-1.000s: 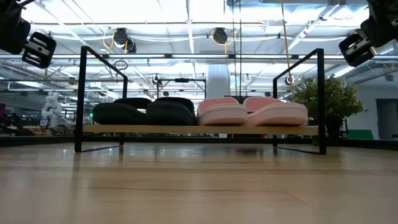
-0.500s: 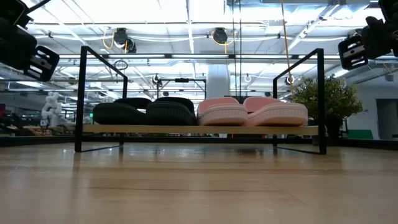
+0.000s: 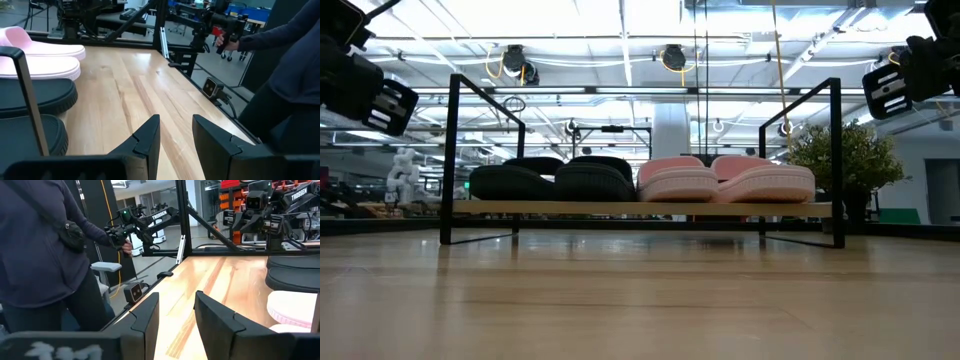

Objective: Pick and place slides into the shelf
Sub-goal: Return to Home Position

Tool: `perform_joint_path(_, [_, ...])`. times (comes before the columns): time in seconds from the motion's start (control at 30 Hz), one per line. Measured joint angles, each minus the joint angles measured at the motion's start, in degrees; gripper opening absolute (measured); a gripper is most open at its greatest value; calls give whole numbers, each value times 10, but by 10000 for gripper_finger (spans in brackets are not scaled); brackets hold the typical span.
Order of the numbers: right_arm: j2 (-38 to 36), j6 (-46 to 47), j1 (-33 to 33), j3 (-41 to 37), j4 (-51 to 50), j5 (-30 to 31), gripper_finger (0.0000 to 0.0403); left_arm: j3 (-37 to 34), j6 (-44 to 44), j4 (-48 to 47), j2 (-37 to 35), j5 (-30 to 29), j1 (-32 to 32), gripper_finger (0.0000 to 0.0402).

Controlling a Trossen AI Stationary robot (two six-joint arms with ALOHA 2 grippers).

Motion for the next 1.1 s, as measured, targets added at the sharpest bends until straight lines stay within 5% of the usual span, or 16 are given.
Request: perform_joint_path(1.1, [0, -1, 0, 0, 2, 0, 116, -1, -2, 20, 2, -2, 0, 113])
